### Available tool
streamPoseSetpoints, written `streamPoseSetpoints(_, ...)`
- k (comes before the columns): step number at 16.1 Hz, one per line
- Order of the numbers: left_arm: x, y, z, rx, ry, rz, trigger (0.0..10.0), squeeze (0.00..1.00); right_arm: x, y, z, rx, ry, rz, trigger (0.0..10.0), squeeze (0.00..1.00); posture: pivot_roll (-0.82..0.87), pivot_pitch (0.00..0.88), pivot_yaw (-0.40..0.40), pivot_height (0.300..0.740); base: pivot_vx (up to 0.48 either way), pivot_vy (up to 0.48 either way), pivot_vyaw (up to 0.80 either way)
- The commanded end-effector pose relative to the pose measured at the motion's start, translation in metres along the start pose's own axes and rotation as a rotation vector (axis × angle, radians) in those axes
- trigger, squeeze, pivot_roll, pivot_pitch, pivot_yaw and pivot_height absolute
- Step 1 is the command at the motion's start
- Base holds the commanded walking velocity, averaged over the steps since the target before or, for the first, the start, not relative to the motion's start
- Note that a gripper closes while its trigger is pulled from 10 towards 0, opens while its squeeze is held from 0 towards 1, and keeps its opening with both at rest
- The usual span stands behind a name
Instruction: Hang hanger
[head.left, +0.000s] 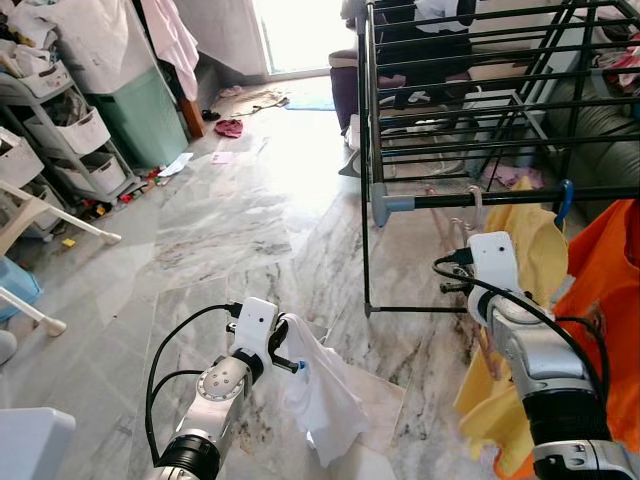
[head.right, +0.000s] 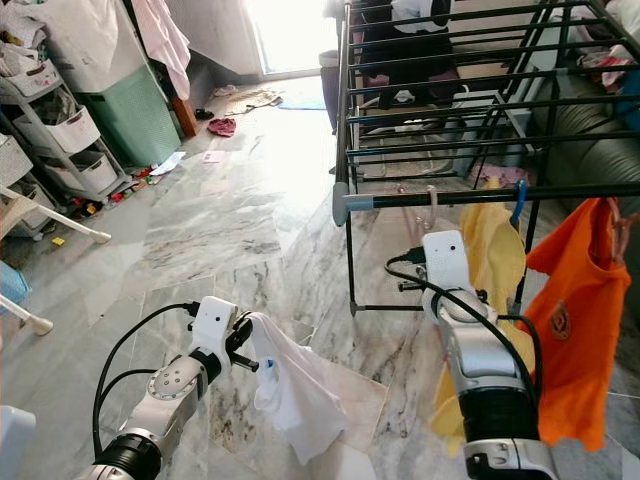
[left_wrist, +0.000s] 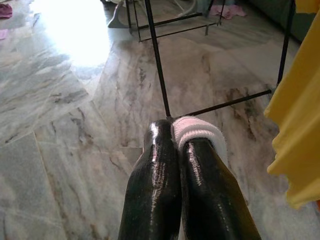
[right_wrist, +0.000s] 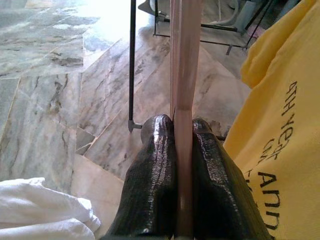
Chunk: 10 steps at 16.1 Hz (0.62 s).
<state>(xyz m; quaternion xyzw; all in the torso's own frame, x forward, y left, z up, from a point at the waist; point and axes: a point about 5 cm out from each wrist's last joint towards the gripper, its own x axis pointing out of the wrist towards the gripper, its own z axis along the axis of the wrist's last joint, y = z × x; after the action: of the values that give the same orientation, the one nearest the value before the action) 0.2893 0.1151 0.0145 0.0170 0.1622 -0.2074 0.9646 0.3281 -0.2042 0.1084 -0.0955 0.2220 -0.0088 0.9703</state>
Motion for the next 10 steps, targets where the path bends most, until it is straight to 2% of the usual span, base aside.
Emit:
streamPoseSetpoints(1, -0.001, 0.006, 0.002, 0.022, -0.005, 0.013, 10.0, 0.00, 0.000, 0.005, -0.003, -0.006, 0.005, 0.007, 2.8, 0.00, -0.26, 0.000, 0.141, 0.740, 0.000, 0.000, 0.00)
streamPoseSetpoints(2, -0.001, 0.006, 0.002, 0.022, -0.004, 0.013, 10.0, 0.00, 0.000, 0.005, -0.003, -0.005, 0.005, 0.005, 2.0, 0.00, -0.26, 0.000, 0.141, 0.740, 0.000, 0.000, 0.00)
streamPoseSetpoints(3, 0.000, 0.006, 0.002, 0.023, -0.002, 0.013, 10.0, 0.00, 0.000, 0.005, -0.003, -0.003, 0.004, 0.002, 0.0, 0.00, -0.26, 0.000, 0.141, 0.740, 0.000, 0.000, 0.00)
streamPoseSetpoints(6, 0.000, 0.006, 0.001, 0.023, 0.003, 0.016, 10.0, 0.00, 0.001, 0.008, -0.001, 0.001, -0.007, -0.010, 0.0, 0.00, -0.26, 0.000, 0.138, 0.740, 0.000, 0.000, 0.00)
streamPoseSetpoints(7, 0.000, 0.006, 0.002, 0.025, -0.008, 0.022, 10.0, 0.00, 0.000, 0.009, 0.003, 0.020, -0.046, -0.028, 0.0, 0.00, -0.26, 0.000, 0.136, 0.740, 0.000, 0.000, 0.00)
streamPoseSetpoints(8, -0.001, 0.007, 0.006, 0.025, -0.038, 0.036, 10.0, 0.00, -0.003, 0.012, 0.011, 0.024, -0.112, -0.053, 3.5, 0.00, -0.26, 0.000, 0.135, 0.740, 0.000, 0.000, 0.00)
streamPoseSetpoints(9, -0.001, 0.009, 0.009, 0.024, -0.064, 0.048, 10.0, 0.00, -0.006, 0.014, 0.013, 0.039, -0.152, -0.070, 7.5, 0.00, -0.26, 0.000, 0.135, 0.740, 0.000, 0.000, 0.00)
streamPoseSetpoints(10, -0.001, 0.008, 0.012, 0.015, -0.089, 0.046, 10.0, 0.00, -0.008, 0.017, 0.014, 0.041, -0.168, -0.076, 10.0, 0.00, -0.26, 0.000, 0.135, 0.740, 0.000, 0.000, 0.00)
